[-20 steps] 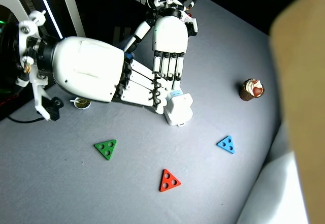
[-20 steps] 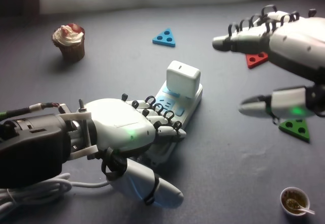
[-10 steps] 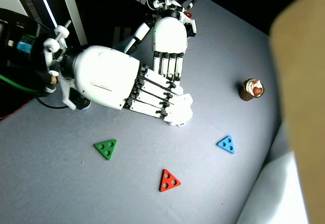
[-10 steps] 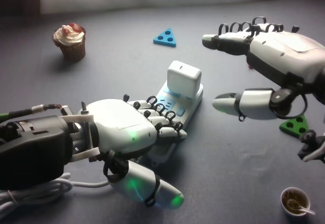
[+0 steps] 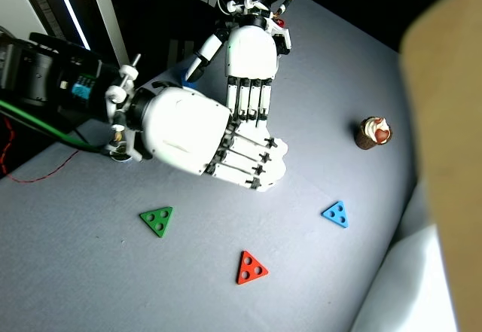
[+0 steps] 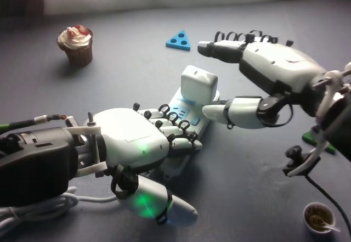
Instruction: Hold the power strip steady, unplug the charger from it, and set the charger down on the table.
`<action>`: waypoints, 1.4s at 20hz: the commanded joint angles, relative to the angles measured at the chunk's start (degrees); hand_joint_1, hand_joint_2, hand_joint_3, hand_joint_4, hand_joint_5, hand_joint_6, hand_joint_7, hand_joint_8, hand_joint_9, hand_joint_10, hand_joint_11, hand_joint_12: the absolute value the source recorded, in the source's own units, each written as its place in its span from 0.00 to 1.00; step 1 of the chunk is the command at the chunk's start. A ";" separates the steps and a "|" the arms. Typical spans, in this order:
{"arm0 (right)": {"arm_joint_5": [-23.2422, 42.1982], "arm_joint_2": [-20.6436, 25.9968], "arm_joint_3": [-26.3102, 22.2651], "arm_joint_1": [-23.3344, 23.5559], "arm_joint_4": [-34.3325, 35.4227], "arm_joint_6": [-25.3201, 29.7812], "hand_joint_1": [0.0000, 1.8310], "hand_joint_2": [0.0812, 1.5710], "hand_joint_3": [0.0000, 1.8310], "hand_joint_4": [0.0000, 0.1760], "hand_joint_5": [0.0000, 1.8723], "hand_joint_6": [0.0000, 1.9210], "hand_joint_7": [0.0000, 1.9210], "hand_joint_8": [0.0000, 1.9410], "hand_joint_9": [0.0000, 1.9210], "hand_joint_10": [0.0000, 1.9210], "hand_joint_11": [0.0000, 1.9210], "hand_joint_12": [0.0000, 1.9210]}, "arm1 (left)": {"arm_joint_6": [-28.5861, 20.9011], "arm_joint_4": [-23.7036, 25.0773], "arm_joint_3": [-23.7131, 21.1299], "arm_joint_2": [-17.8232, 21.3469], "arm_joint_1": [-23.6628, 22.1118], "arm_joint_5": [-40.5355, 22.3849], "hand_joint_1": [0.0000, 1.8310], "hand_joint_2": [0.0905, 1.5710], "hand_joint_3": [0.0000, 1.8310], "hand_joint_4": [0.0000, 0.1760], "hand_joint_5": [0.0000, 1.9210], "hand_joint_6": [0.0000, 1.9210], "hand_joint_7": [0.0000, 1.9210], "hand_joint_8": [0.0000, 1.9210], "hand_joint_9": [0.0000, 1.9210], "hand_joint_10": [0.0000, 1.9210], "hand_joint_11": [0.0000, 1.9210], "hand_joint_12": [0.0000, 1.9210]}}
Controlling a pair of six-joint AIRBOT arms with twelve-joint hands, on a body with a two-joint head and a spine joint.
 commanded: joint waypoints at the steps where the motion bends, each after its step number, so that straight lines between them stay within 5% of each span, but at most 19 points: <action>1: 5.68 -0.20 1.14 -0.09 -2.15 0.75 0.51 0.67 0.00 0.00 0.17 0.00 0.17 0.00 0.16 0.00 0.00 0.35 | -0.01 -0.16 -0.07 -0.53 0.09 -1.73 0.01 0.63 0.00 0.00 0.08 0.00 0.08 0.00 0.07 0.00 0.00 0.12; 13: 6.04 -8.12 10.55 -0.56 -2.15 1.94 0.48 0.70 0.00 0.00 0.21 0.01 0.23 0.01 0.21 0.01 0.05 0.36 | 0.00 -0.36 -0.35 -0.46 0.25 -1.58 0.01 0.63 0.00 0.00 0.09 0.00 0.09 0.00 0.08 0.00 0.01 0.12; 28: 6.04 -9.30 12.01 -1.37 -3.04 1.99 0.48 0.71 0.00 0.00 0.24 0.01 0.27 0.01 0.27 0.01 0.08 0.40 | -0.01 -1.31 -0.18 -0.54 0.78 -2.32 0.01 0.64 0.00 0.00 0.09 0.00 0.08 0.00 0.08 0.00 0.01 0.11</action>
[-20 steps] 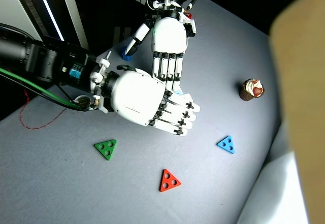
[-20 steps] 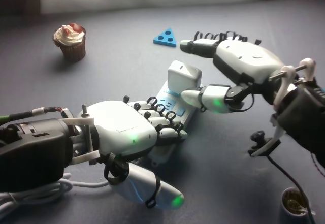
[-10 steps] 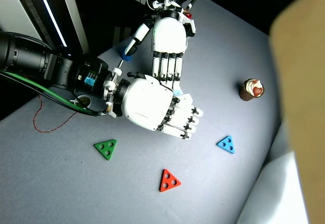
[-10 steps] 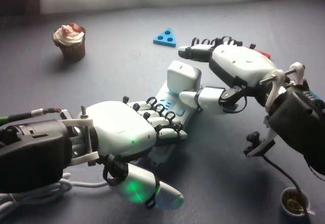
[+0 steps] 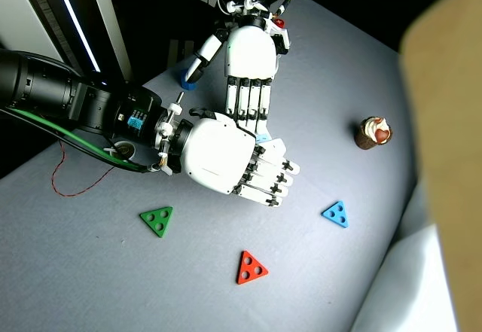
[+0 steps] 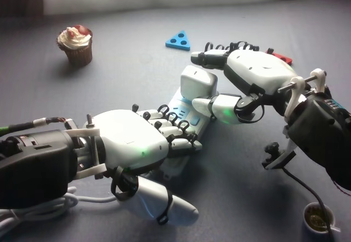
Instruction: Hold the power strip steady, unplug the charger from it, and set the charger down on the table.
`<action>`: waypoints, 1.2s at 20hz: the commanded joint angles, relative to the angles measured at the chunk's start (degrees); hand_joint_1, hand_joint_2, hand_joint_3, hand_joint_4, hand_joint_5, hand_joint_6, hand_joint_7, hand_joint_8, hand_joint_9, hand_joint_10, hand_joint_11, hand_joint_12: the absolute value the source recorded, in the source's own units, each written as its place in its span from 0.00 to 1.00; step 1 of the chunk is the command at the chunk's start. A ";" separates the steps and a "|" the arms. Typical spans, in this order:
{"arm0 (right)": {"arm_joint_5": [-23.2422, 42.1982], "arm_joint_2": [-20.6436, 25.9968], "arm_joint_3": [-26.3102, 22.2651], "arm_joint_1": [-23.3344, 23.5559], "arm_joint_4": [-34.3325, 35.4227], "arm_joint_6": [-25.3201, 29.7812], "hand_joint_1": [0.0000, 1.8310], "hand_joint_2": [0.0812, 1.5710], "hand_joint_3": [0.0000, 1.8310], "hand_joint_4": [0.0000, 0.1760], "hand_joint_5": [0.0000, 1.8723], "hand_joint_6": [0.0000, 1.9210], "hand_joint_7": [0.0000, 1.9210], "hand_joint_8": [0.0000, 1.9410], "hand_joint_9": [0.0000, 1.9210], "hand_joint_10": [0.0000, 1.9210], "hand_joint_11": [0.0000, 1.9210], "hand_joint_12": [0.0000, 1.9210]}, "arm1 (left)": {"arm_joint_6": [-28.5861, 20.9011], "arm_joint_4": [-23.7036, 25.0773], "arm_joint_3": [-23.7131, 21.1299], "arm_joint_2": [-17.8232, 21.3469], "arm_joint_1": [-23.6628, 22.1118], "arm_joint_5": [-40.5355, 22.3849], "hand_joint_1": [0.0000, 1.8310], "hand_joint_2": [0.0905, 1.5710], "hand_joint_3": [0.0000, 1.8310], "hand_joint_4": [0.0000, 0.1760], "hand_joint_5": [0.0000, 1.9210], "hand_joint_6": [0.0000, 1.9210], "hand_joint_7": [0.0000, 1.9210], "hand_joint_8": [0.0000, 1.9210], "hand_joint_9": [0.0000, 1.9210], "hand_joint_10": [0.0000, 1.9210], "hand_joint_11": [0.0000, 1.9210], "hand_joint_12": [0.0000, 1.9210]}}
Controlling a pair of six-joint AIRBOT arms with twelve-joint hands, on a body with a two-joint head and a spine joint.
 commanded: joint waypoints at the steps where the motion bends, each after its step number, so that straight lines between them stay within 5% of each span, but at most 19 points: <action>1: 5.28 0.68 0.04 0.04 -3.16 0.45 0.51 0.70 0.00 0.00 0.29 0.01 0.32 0.01 0.32 0.01 0.12 0.40 | -0.12 -0.06 0.05 -0.60 0.14 -1.76 0.01 0.64 0.00 0.00 0.09 0.00 0.08 0.00 0.08 0.00 0.01 0.11; 3: 5.38 0.62 0.20 0.03 -3.49 0.45 0.57 0.67 0.00 0.00 0.42 0.01 0.46 0.01 0.45 0.01 0.25 0.40 | -0.12 -0.10 0.02 -0.56 0.22 -1.75 0.01 0.64 0.00 0.00 0.09 0.00 0.08 0.00 0.07 0.00 0.01 0.11; 4: 5.44 0.60 0.24 0.03 -3.49 0.45 0.62 0.68 0.00 0.00 0.53 0.36 0.55 0.00 0.55 0.01 0.34 0.38 | -0.12 -0.10 0.00 -0.52 0.24 -1.75 0.01 0.64 0.00 0.00 0.09 0.00 0.09 0.00 0.08 0.00 0.02 0.11; 5: 5.51 0.58 0.30 0.03 -3.50 0.45 0.67 0.65 0.01 0.00 0.55 0.42 0.62 0.25 0.62 0.01 0.40 0.39 | -0.12 -0.10 -0.02 -0.49 0.25 -1.75 0.01 0.64 0.00 0.00 0.10 0.00 0.09 0.00 0.08 0.00 0.02 0.12; 6: 5.56 0.58 0.33 0.03 -3.51 0.46 0.68 0.66 0.00 0.00 0.56 0.41 0.61 0.37 0.66 0.02 0.42 0.43 | -0.12 -0.10 -0.03 -0.47 0.25 -1.75 0.01 0.64 0.00 0.00 0.09 0.00 0.09 0.00 0.08 0.00 0.02 0.11; 8: 5.66 0.62 0.42 -0.19 -4.07 0.46 0.68 0.66 0.00 0.00 0.55 0.43 0.59 0.42 0.67 0.01 0.42 0.48 | -0.12 -0.17 -0.07 -0.42 0.24 -1.85 0.01 0.64 0.00 0.00 0.09 0.00 0.09 0.00 0.08 0.00 0.02 0.11; 13: 6.57 1.30 0.18 -0.60 -6.99 0.46 0.68 0.67 0.00 0.00 0.55 0.41 0.58 0.46 0.67 0.01 0.38 0.56 | -0.13 -0.22 -0.21 -0.40 0.24 -2.05 0.01 0.64 0.00 0.00 0.08 0.00 0.08 0.00 0.08 0.00 0.02 0.11; 24: 5.98 4.43 0.94 4.51 -8.28 0.47 0.68 0.66 0.00 0.00 0.55 0.42 0.59 0.42 0.67 0.00 0.37 0.54 | -0.14 -0.65 -0.26 -0.19 0.24 -2.02 0.01 0.64 0.00 0.00 0.09 0.00 0.08 0.00 0.07 0.00 0.02 0.11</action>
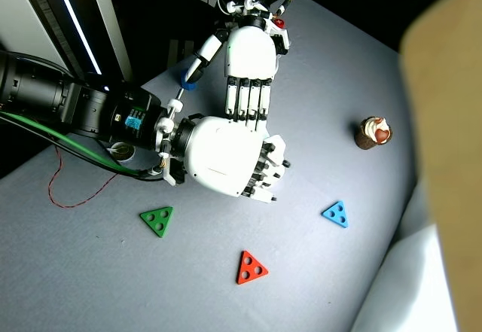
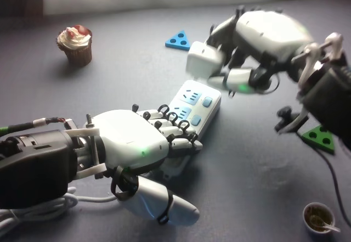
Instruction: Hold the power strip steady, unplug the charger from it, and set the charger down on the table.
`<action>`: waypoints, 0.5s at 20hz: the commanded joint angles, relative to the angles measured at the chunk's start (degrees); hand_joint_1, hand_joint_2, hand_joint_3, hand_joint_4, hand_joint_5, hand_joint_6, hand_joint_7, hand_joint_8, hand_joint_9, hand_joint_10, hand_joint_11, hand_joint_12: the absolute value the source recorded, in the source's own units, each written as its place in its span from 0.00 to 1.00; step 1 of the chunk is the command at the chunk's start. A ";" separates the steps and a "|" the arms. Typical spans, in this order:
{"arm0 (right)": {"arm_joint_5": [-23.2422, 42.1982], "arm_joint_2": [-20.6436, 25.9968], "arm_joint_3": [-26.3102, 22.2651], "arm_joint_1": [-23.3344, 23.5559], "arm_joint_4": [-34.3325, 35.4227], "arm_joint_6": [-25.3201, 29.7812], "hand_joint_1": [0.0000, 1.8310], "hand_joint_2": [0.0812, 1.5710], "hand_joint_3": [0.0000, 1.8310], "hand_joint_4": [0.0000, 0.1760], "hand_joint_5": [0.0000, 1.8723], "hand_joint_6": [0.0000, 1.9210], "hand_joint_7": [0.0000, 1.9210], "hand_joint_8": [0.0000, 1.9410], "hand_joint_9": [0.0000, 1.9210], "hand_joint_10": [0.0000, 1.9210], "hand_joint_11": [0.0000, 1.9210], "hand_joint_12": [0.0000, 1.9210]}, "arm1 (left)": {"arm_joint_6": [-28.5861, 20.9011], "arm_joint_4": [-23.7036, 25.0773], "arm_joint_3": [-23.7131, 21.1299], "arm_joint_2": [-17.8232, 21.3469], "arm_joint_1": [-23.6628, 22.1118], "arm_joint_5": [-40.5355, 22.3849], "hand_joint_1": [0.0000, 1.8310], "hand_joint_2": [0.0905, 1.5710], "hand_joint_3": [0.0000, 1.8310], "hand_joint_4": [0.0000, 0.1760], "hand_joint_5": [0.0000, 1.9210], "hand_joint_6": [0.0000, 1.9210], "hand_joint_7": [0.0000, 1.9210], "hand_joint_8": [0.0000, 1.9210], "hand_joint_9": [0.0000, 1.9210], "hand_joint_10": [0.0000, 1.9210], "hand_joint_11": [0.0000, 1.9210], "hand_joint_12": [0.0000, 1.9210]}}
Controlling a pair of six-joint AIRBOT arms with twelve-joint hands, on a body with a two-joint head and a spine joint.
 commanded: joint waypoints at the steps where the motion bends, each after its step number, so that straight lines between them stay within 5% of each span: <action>1: 5.82 1.07 -0.22 0.76 -2.63 0.45 0.68 0.66 0.00 0.00 0.55 0.43 0.59 0.41 0.67 0.00 0.37 0.54 | -0.14 -0.22 -0.27 -0.17 0.18 -1.81 0.01 0.64 0.00 0.00 0.09 0.00 0.09 0.00 0.08 0.00 0.02 0.11; 10: 2.79 13.37 -6.47 -0.02 -9.77 0.46 0.68 0.66 0.00 0.00 0.55 0.43 0.62 0.37 0.68 0.00 0.40 0.51 | -0.14 -0.45 -0.29 -0.05 0.18 -2.00 0.01 0.64 0.00 0.00 0.09 0.00 0.09 0.00 0.08 0.00 0.02 0.11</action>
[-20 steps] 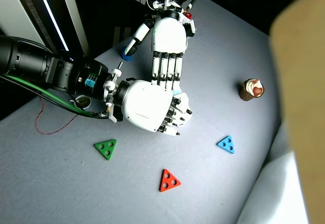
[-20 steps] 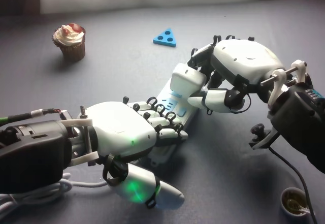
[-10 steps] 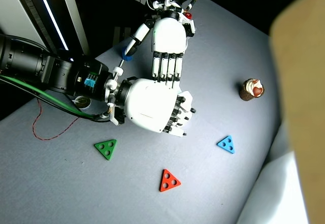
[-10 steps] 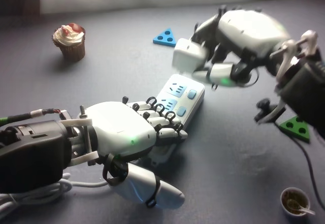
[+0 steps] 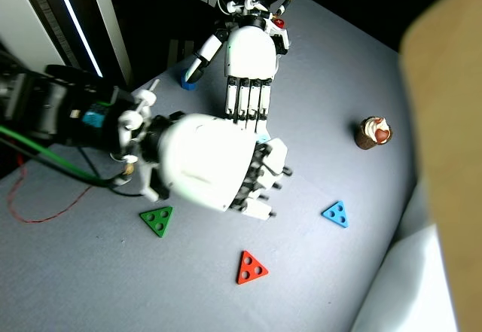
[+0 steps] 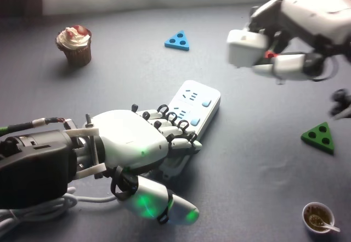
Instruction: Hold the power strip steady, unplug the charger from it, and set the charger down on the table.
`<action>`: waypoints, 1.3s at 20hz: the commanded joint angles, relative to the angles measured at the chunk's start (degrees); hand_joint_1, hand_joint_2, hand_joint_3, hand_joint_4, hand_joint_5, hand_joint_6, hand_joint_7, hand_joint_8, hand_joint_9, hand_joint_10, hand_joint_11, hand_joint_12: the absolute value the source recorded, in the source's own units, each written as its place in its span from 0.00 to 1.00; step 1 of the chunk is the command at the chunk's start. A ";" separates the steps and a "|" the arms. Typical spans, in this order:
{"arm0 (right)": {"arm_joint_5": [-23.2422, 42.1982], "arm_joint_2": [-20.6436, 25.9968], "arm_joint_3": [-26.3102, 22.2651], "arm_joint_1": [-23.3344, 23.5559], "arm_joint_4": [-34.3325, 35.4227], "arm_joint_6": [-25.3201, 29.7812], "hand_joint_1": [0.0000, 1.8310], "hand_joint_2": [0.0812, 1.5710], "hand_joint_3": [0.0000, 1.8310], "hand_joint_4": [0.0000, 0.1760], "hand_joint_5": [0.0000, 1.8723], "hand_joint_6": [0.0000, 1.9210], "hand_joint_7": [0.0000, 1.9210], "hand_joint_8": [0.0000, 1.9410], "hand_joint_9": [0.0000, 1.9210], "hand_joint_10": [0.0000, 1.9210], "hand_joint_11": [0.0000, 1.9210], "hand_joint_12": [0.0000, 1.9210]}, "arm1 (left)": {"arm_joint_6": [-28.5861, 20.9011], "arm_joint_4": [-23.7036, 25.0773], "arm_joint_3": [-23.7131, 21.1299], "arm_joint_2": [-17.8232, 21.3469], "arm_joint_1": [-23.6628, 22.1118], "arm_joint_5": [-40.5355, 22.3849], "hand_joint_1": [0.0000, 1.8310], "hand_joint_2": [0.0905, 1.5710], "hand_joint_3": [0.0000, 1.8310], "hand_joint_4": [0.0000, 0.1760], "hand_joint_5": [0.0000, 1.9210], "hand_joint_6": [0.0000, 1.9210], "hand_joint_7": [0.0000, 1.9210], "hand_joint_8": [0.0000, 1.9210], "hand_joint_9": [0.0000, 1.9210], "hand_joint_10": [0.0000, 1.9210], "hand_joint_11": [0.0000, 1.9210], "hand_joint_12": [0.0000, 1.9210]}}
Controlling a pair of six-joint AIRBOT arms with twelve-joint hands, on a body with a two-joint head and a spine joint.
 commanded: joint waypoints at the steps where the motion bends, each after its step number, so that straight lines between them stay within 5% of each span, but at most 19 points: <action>1: 6.53 1.58 -0.36 0.17 -4.88 0.33 0.68 0.66 0.00 0.00 0.56 0.42 0.62 0.37 0.68 0.00 0.40 0.51 | -0.14 -0.26 -0.29 -0.03 0.18 -2.04 0.01 0.64 0.00 0.00 0.09 0.00 0.09 0.00 0.08 0.00 0.02 0.11; 10: 5.66 3.70 0.12 -3.93 -43.36 -2.64 0.68 0.65 0.00 0.00 0.56 0.41 0.62 0.36 0.68 0.00 0.41 0.50 | -0.14 -0.36 -0.51 0.12 0.16 -2.60 0.00 0.64 0.00 0.00 0.08 0.00 0.08 0.00 0.08 0.00 0.02 0.11; 17: 3.86 2.73 -0.29 -6.32 -50.78 -3.92 0.68 0.67 0.00 0.01 0.52 0.50 0.60 0.36 0.61 0.00 0.38 0.46 | -0.12 -0.36 -0.71 0.31 0.18 -2.57 0.01 0.64 0.00 0.00 0.09 0.00 0.09 0.00 0.08 0.00 0.02 0.11; 18: 3.79 2.49 -0.09 -6.32 -50.89 -4.02 0.64 0.67 0.00 0.00 0.54 0.47 0.54 0.14 0.57 0.00 0.35 0.45 | -0.12 -0.36 -0.72 0.31 0.18 -2.57 0.01 0.64 0.00 0.00 0.08 0.00 0.08 0.00 0.08 0.00 0.02 0.11; 19: 3.43 2.13 0.20 -6.32 -50.88 -4.02 0.63 0.64 0.00 0.00 0.48 0.18 0.53 0.05 0.55 0.00 0.34 0.44 | -0.12 -0.37 -0.72 0.26 0.19 -2.59 0.01 0.64 0.00 0.00 0.08 0.00 0.08 0.00 0.08 0.00 0.02 0.11; 20: 3.25 1.91 0.43 -6.36 -50.87 -4.02 0.62 0.62 0.00 0.00 0.49 0.06 0.52 0.01 0.54 0.00 0.33 0.43 | -0.11 -0.37 -0.71 0.23 0.19 -2.59 0.02 0.64 0.00 0.00 0.09 0.00 0.09 0.00 0.08 0.00 0.03 0.11; 26: 3.22 1.77 0.90 -7.26 -48.97 -4.23 0.54 0.62 0.00 0.00 0.36 0.00 0.40 0.00 0.41 0.00 0.18 0.43 | -0.12 -0.50 -0.84 0.33 0.18 -2.62 0.01 0.64 0.00 0.00 0.09 0.00 0.09 0.00 0.08 0.00 0.02 0.10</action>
